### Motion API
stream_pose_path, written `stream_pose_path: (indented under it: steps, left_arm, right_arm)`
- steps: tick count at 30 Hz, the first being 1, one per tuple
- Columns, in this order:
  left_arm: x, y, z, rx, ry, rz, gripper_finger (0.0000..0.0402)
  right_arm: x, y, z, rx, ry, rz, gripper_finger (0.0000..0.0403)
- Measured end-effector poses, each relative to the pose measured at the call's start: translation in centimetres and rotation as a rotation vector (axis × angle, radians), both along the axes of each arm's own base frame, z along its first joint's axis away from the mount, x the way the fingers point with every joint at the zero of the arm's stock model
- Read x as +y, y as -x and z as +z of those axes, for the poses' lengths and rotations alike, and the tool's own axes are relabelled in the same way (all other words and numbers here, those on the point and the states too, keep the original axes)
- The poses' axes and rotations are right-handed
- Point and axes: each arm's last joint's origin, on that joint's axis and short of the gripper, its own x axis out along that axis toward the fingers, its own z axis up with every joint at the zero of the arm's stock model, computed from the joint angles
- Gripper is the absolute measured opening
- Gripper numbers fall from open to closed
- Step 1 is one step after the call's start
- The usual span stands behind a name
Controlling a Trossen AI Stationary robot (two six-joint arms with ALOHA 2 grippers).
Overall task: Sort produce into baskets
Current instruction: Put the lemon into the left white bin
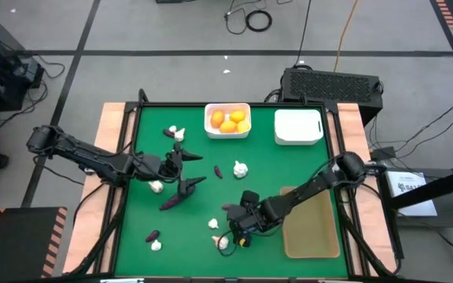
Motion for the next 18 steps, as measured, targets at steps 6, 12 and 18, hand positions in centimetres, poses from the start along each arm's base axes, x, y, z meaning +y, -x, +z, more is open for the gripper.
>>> stream_pose_path:
  steps: [6, 12, 18]
  left_arm:
    - [0.0, 0.0, 0.0, -0.003, 0.0, 0.0, 0.0363]
    - [0.0, 0.0, 0.0, -0.002, 0.0, 0.0, 0.0363]
    - [0.0, 0.0, 0.0, -0.001, 0.0, 0.0, 0.0363]
  right_arm:
    - [0.1, -0.2, -2.0, 0.047, 0.003, -0.033, 0.0314]
    - [0.2, -0.4, -2.8, 0.049, -0.018, -0.063, 0.0314]
    - [0.2, -0.4, -2.2, 0.033, -0.026, -0.063, 0.0311]
